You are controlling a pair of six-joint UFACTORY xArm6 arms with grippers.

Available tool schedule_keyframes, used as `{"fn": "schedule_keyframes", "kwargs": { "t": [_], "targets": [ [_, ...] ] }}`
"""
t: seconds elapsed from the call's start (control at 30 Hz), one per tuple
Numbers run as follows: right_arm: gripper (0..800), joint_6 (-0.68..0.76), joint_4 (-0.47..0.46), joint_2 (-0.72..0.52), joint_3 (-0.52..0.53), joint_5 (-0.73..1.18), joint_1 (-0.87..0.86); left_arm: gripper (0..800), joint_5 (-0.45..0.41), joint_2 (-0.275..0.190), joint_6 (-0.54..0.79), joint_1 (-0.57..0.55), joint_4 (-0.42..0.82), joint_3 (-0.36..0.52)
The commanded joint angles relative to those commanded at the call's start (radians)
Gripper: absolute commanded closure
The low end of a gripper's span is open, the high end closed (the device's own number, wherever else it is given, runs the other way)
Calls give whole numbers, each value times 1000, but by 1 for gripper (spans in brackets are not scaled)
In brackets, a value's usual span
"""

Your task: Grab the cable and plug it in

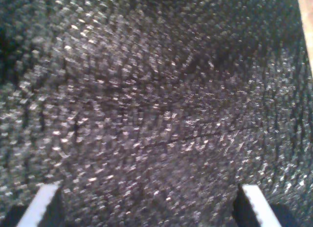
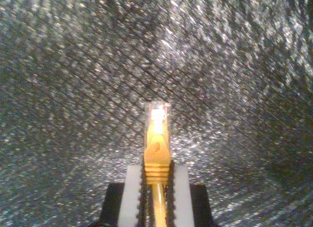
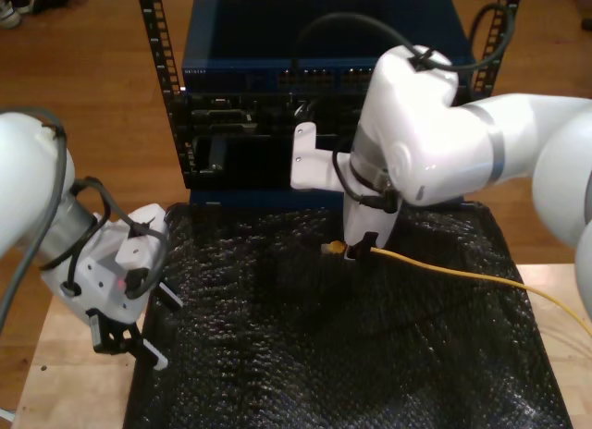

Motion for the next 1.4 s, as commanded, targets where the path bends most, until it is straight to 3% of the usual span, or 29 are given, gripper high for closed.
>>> {"fn": "schedule_keyframes", "kwargs": {
  "t": [0.27, 0.6, 0.87, 1.4],
  "targets": [
    [793, -94, 123, -74, 0, 81, -60, 0, 2, 43, 2, -72, -152, -40],
    [794, -126, 141, -161, 15, 121, -89, 0, 2, 49, 2, -114, -302, -89],
    [794, -241, 293, -169, 43, 167, -158, 0, 2, 64, 3, -157, -373, -114],
    [793, -253, 377, -230, 44, 195, -157, 1, 40, 66, 57, -180, -494, -180]
  ]
}}
